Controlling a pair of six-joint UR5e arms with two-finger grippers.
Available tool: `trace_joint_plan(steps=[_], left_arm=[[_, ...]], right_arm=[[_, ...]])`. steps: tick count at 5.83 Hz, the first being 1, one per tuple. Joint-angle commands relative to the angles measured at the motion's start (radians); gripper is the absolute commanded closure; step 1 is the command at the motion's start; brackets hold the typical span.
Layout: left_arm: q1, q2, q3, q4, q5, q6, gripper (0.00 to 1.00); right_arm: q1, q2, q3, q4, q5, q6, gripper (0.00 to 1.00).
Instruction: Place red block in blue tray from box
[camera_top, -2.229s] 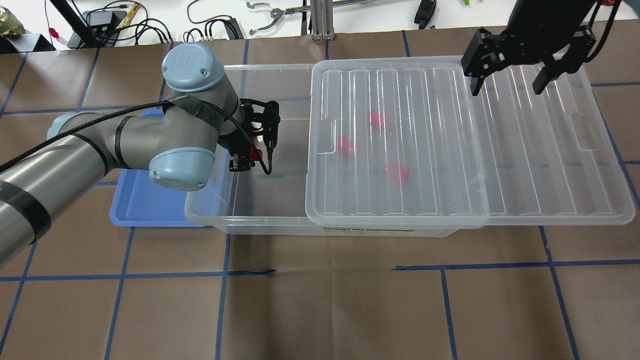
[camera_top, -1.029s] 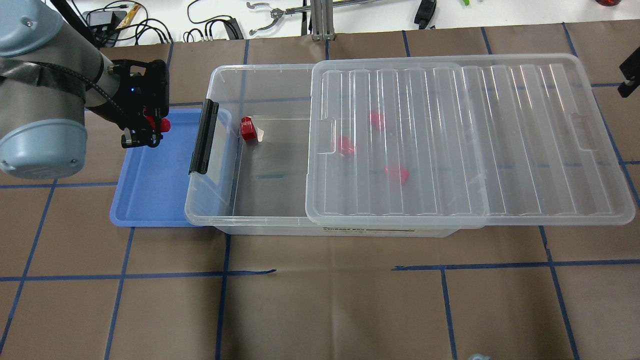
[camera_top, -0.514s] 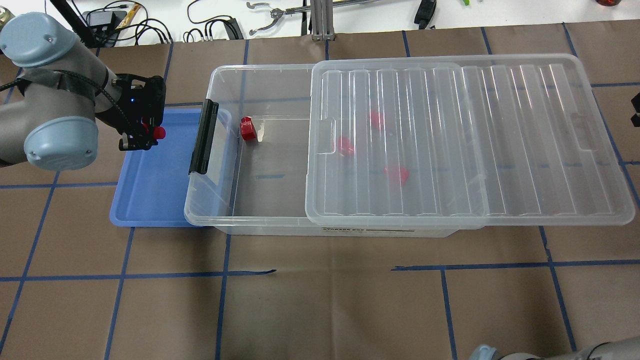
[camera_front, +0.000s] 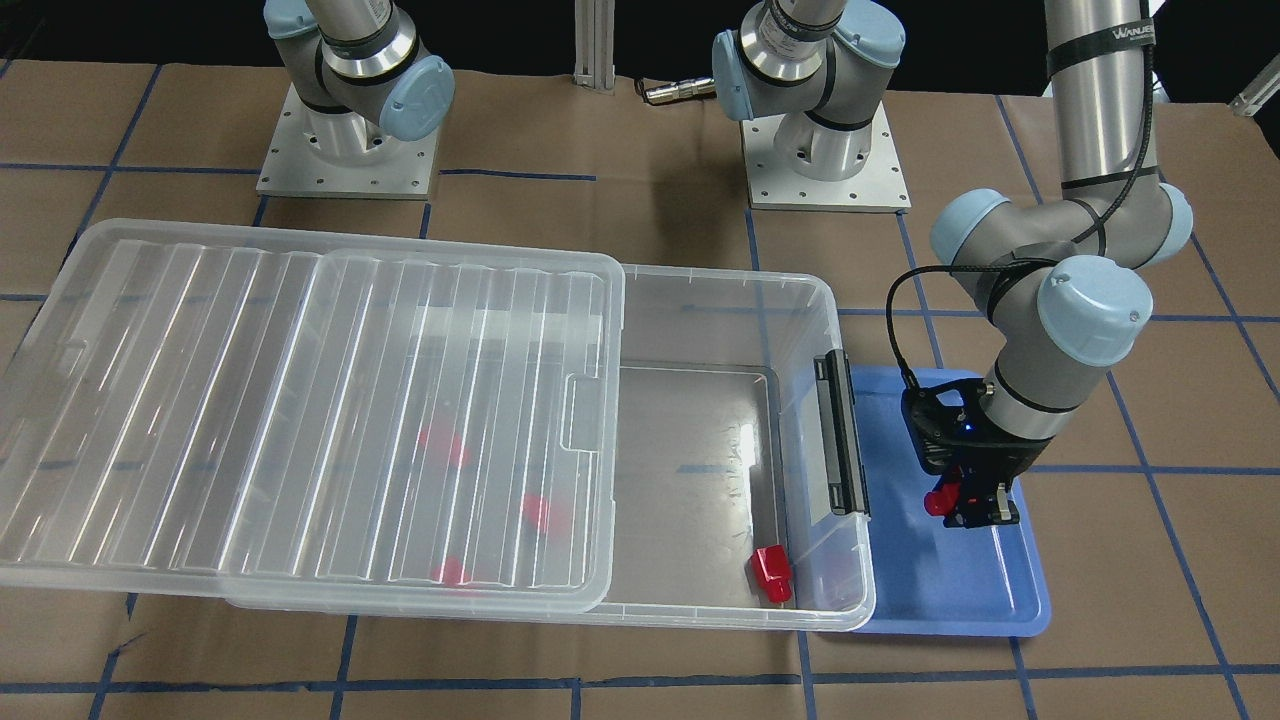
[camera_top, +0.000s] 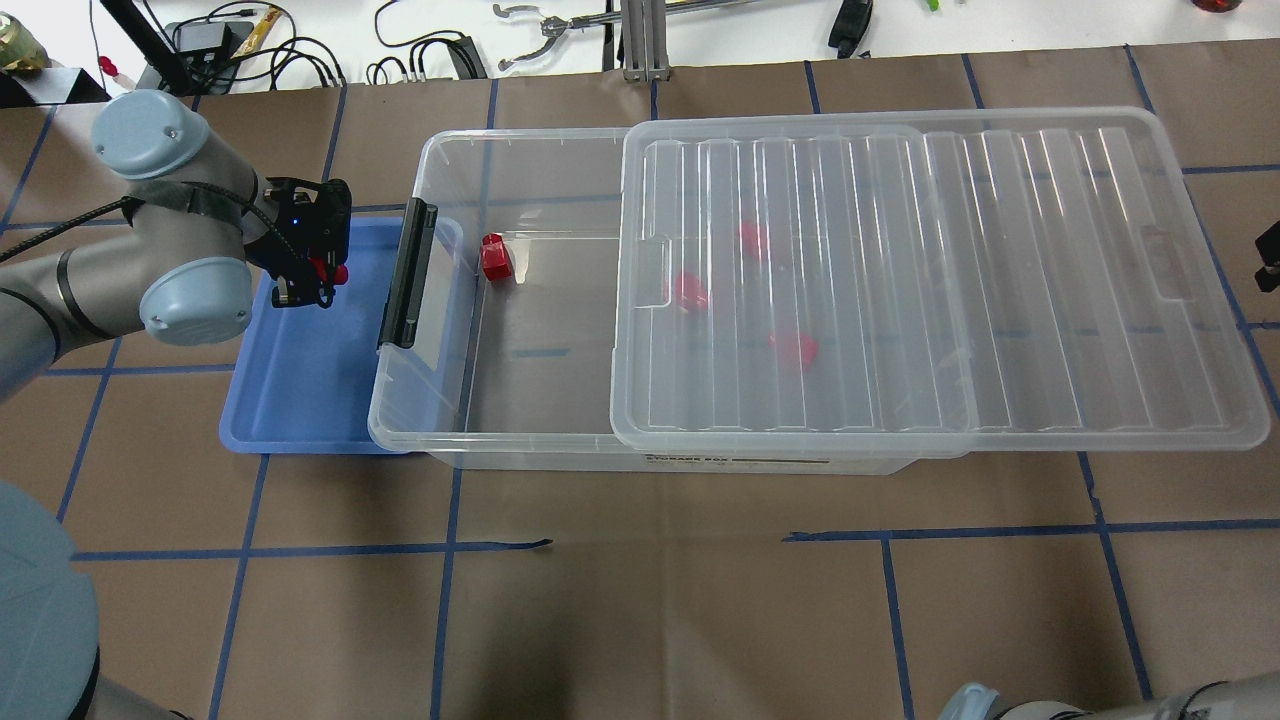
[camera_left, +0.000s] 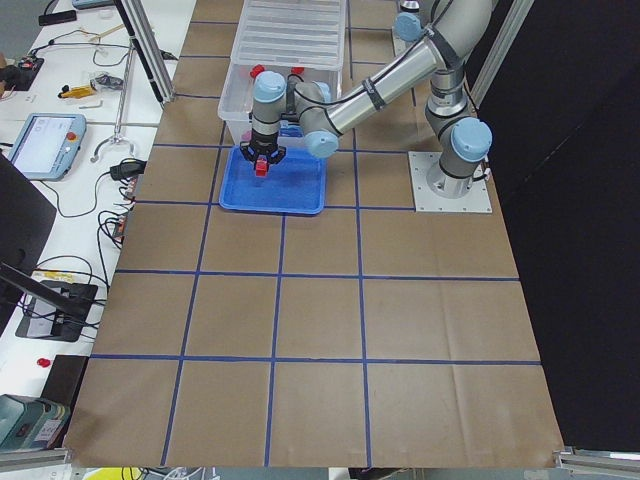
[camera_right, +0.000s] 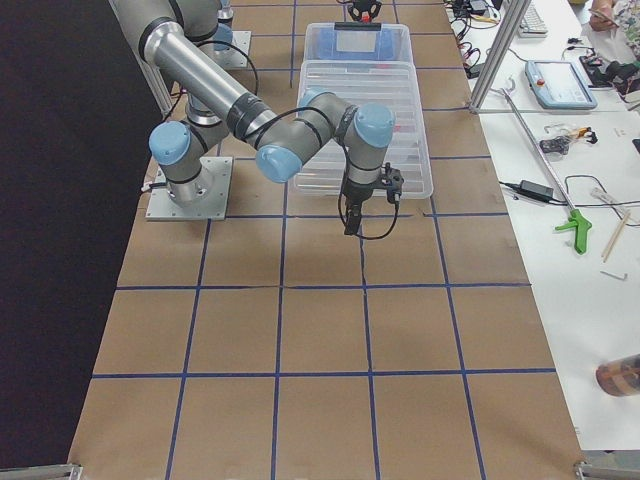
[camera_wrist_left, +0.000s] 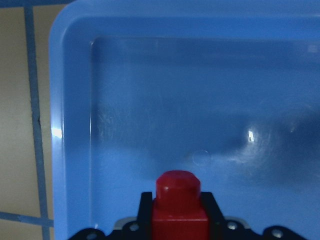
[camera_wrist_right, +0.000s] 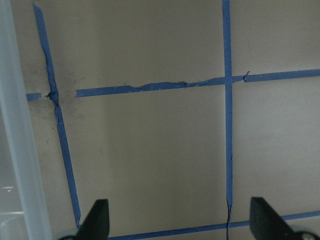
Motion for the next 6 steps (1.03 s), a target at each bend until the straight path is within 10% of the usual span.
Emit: trace_joint_plan(steps=[1,6], left_arm=[[0.002,-0.055,0.001,0.033,-0.002,0.017,0.77],[-0.011,-0.058,-0.002,-0.101,0.0,-0.047,0.72]], right_arm=[[0.001,-0.006,0.044,-0.008,0.005,0.005,0.0],[0.041,-0.023,0.061,-0.005,0.052,0.017,0.0]])
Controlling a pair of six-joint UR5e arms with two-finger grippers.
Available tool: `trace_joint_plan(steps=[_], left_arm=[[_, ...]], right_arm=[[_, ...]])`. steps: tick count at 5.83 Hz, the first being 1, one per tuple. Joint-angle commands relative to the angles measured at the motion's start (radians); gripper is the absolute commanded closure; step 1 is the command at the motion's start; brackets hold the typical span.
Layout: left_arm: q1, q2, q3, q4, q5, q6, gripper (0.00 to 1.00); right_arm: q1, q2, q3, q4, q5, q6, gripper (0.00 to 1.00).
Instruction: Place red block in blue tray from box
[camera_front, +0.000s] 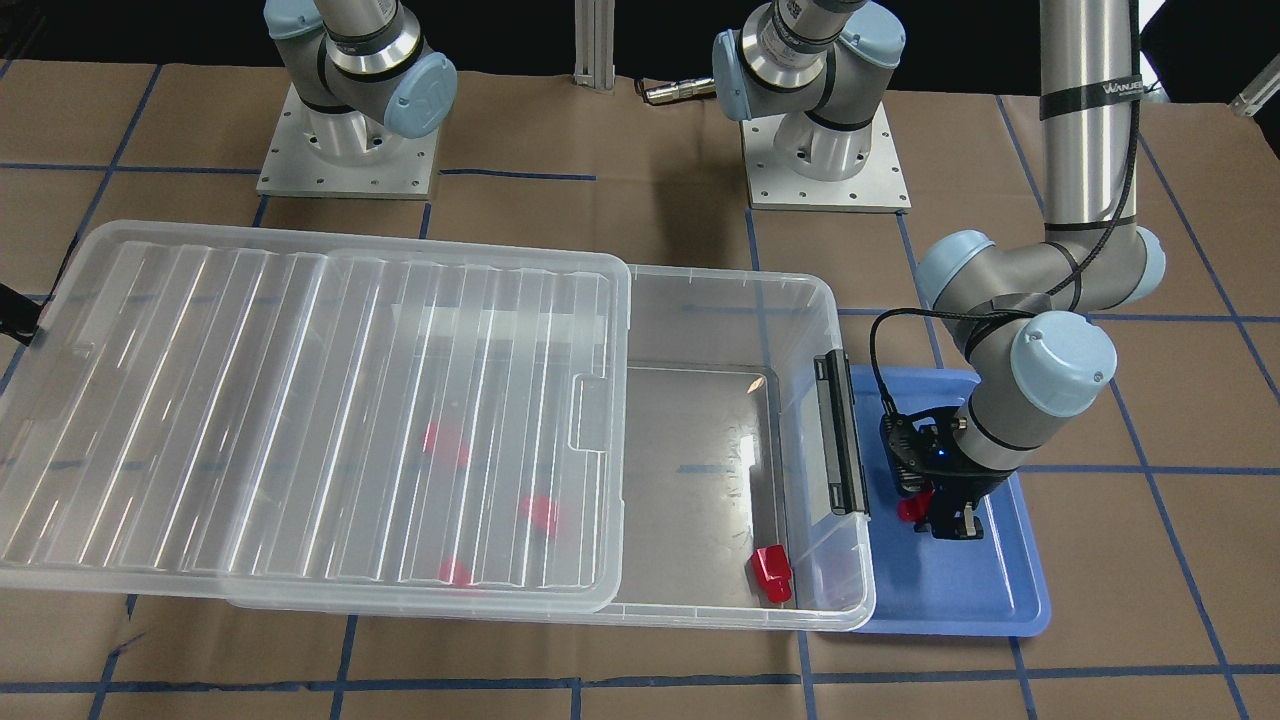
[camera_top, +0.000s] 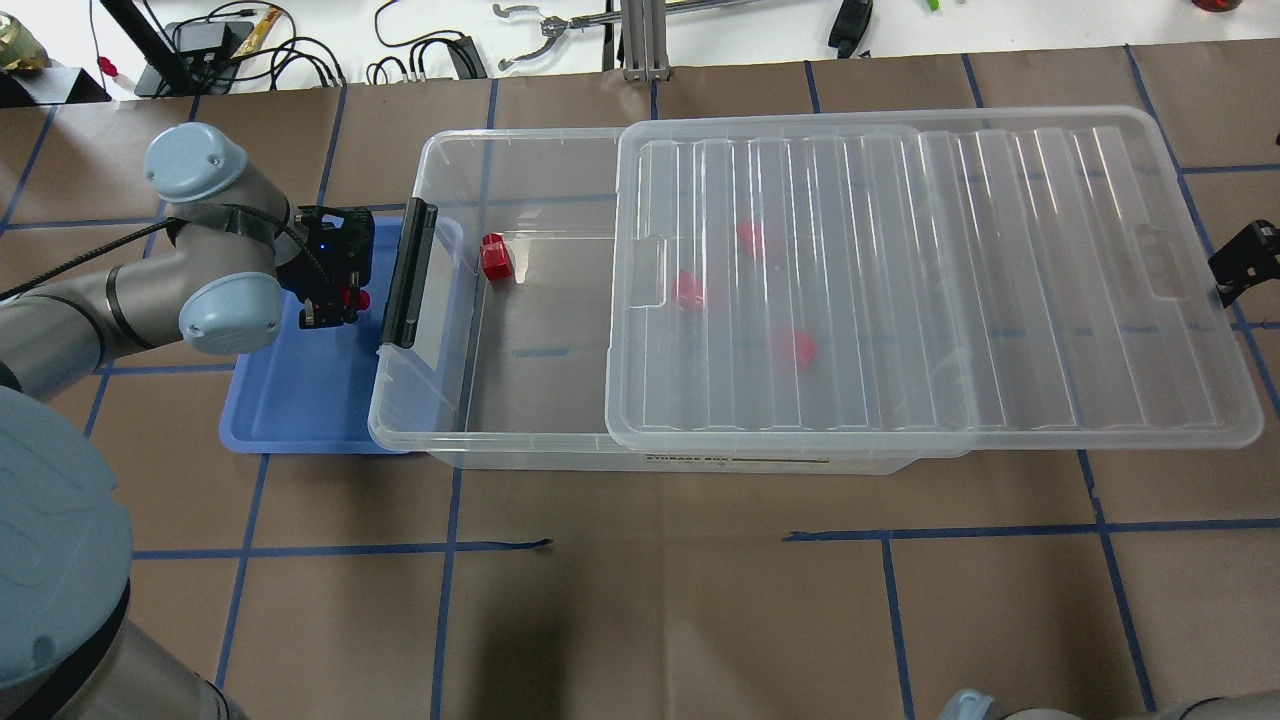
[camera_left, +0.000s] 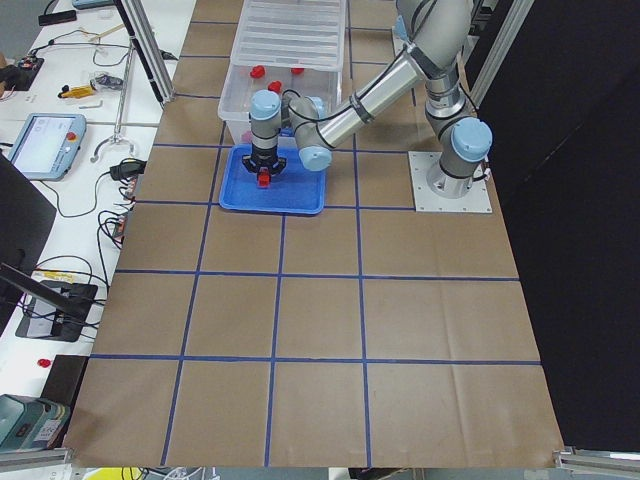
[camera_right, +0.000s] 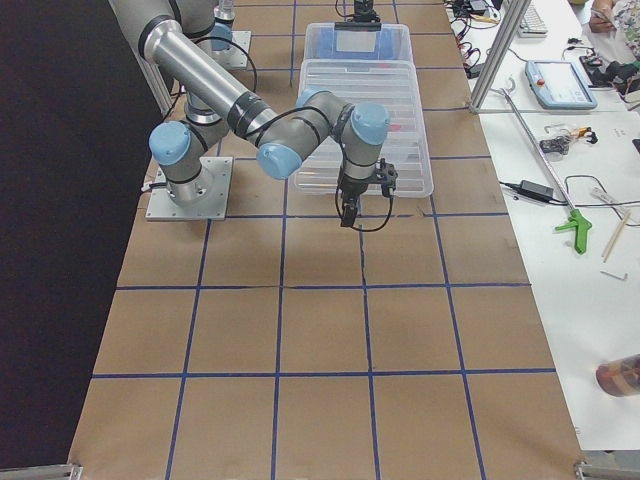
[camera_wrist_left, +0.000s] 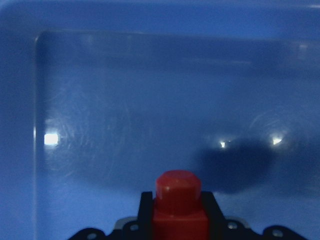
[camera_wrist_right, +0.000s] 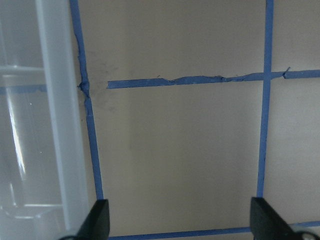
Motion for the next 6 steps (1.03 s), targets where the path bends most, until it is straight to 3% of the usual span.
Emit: trace_joint_plan(steps=[1,2,4,6], left_arm=[[-0.005,0.001,-0.003,-0.055,-0.001,-0.025,0.49],[-0.003,-0.01,-0.009,-0.053,-0.029,-0.025,0.2],[-0.006,0.023,-0.017,-0.055,-0.047,-0.031,0.15],[-0.015,0.1,-0.001,-0.178,-0.041,-0.123,0.15]], right_arm=[[0.005,-0.013,0.029,0.003,0.041,0.017,0.0],[0.014,-0.039,0.06,0.001,0.064,0.02,0.0],[0.06,-0.07,0.086,0.0,0.066,0.057,0.0],[0.08,-0.07,0.088,0.0,0.073,0.06,0.0]])
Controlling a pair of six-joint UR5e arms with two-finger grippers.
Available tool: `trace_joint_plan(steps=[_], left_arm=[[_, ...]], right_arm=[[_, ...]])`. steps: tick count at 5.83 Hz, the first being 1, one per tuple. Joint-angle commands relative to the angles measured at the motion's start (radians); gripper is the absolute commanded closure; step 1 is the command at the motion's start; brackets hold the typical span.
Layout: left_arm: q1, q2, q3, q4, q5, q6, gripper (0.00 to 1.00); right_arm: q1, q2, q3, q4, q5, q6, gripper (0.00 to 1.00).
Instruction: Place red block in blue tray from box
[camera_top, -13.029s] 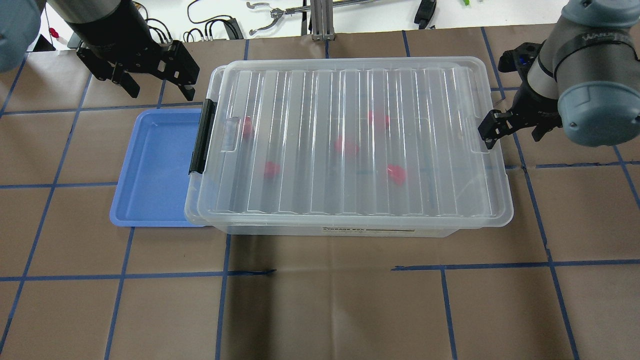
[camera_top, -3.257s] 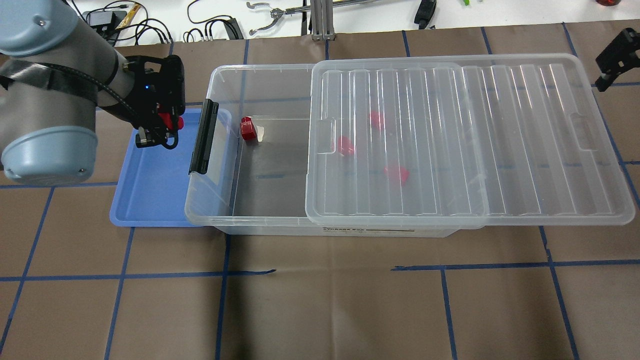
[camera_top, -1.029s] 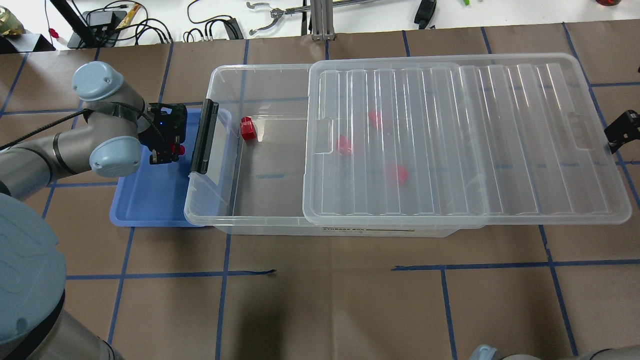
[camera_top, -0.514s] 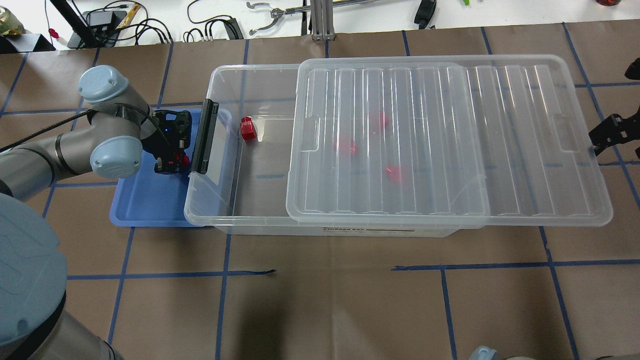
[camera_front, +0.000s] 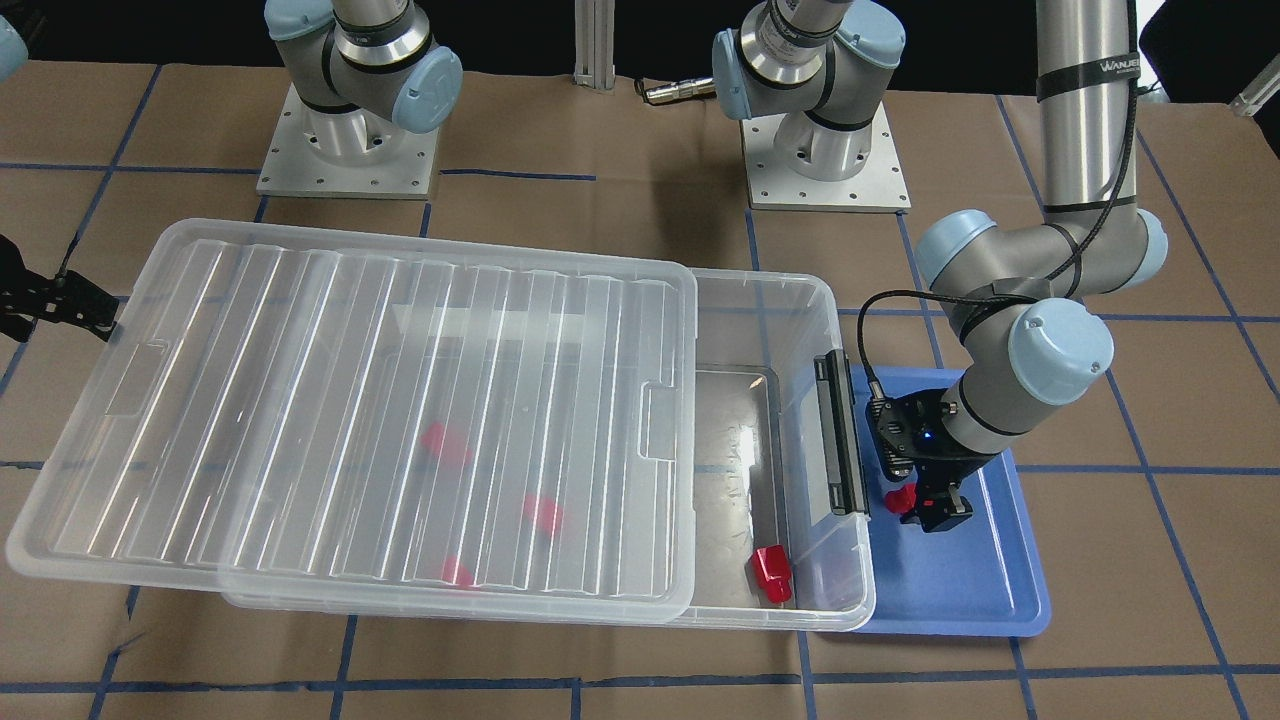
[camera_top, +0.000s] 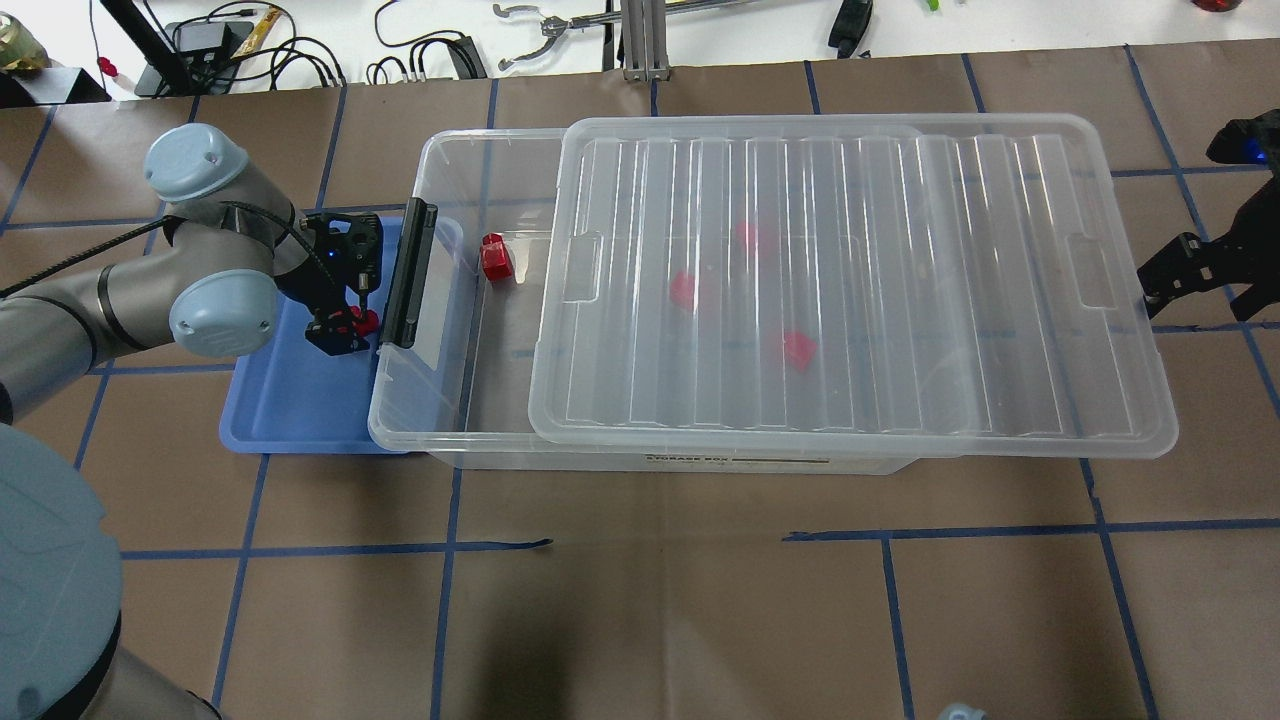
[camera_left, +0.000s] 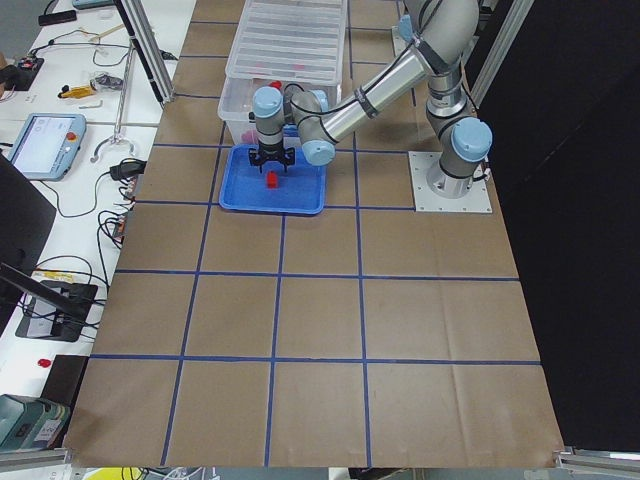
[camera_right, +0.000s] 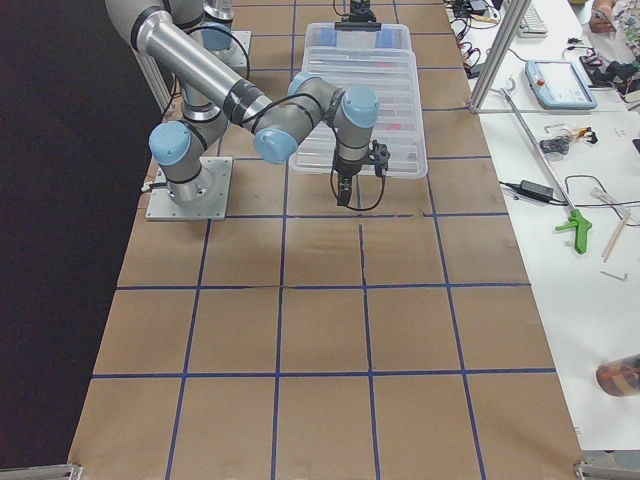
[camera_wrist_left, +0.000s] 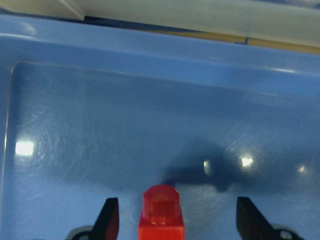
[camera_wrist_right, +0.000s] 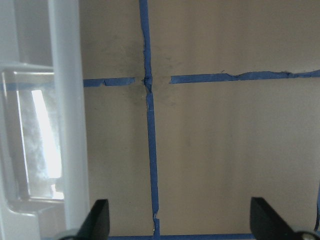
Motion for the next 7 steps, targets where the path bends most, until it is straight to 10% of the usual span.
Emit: trace_joint_plan(steps=[1,7], left_arm=[[-0.005,0.109,0.029,-0.179,0.007,-0.074,0.15],[-0.191,0.294,0.313,-0.666,0.067,-0.391,0.15]], right_arm=[[0.015,-0.001,0.01,0.0,0.027,0.011,0.0],[0.132,-0.006,0.013,-0.003,0.028,0.072,0.0]])
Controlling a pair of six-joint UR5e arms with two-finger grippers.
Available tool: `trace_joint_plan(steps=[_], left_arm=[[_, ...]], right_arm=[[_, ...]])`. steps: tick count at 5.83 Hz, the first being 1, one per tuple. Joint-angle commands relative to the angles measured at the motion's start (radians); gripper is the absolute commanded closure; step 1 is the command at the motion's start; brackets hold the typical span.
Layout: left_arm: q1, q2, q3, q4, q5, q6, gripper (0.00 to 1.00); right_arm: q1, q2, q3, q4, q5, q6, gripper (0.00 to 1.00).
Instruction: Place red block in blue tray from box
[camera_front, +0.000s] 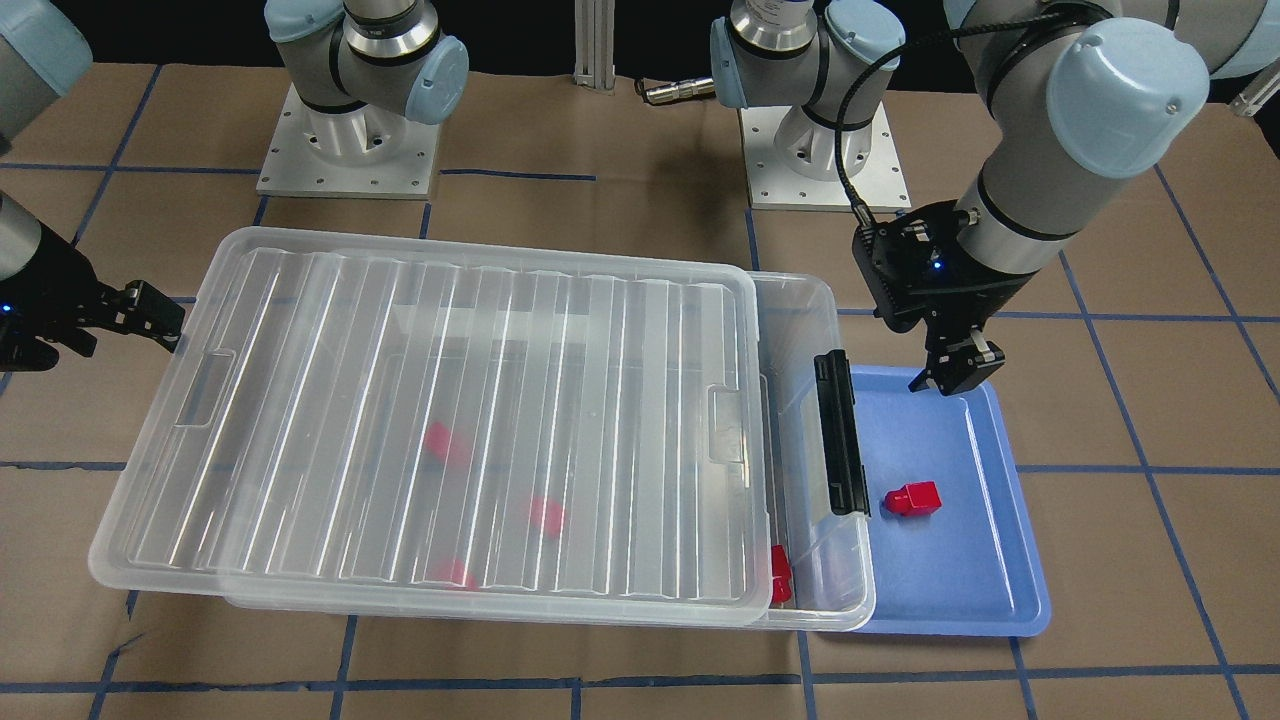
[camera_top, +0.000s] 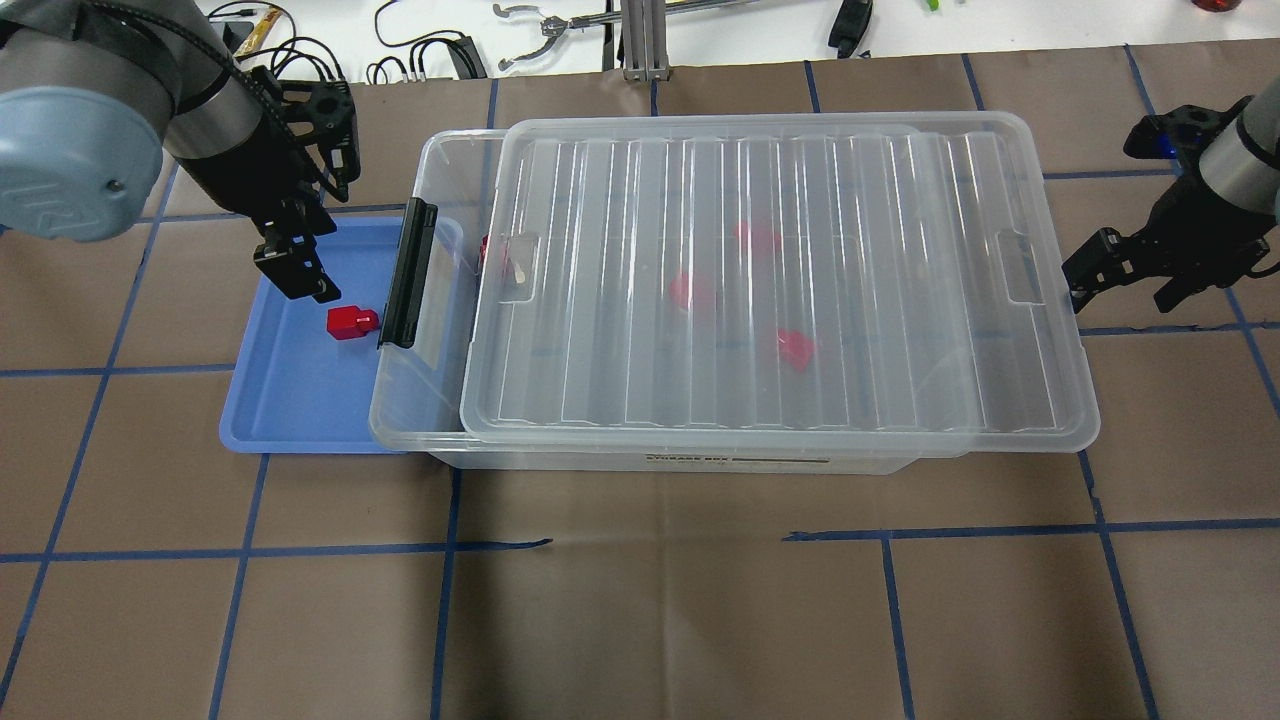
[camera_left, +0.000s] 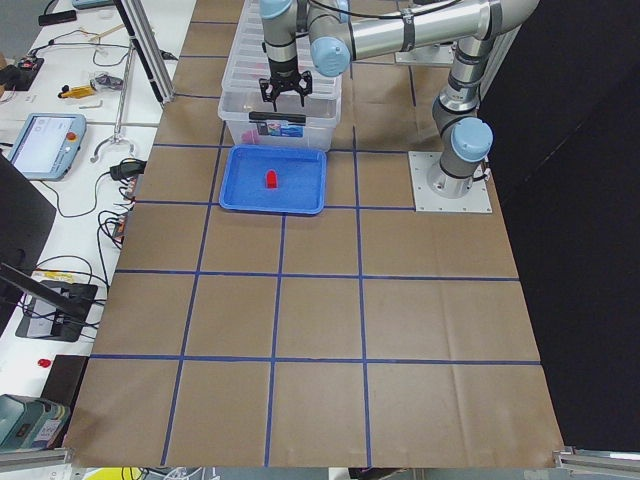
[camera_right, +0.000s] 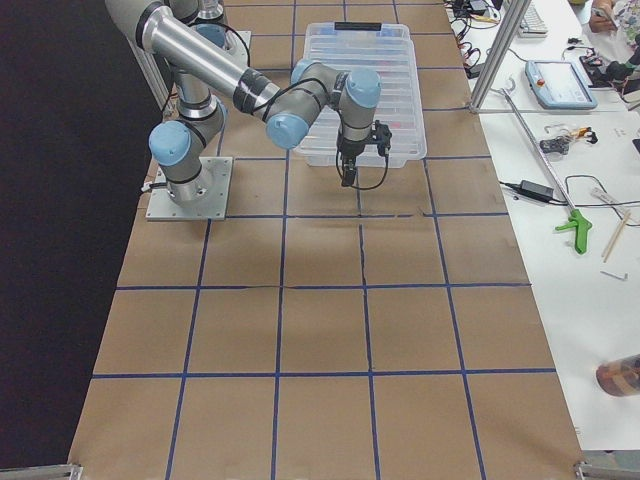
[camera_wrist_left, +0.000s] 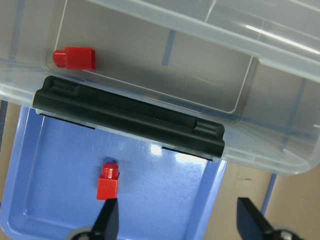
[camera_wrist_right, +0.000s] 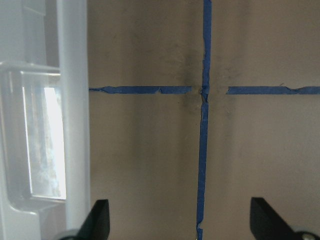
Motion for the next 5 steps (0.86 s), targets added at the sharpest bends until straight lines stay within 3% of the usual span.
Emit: trace_joint_plan(steps=[1,2,5], left_arm=[[-0.049,0.034,0.078,-0.076,-0.002,-0.174,0.15],[-0.049,0.056,0.085,-0.078,0.008,-0.313,0.04],[-0.051,0.075,0.085,-0.064,0.018,-0.749,0.02]], right_arm=[[0.035,0.0,0.0,0.0,0.012,0.005,0.0],[0.05,0.0,0.0,0.0,0.012,0.044,0.0],[0.088,0.0,0.002,0.001,0.047,0.075,0.0]])
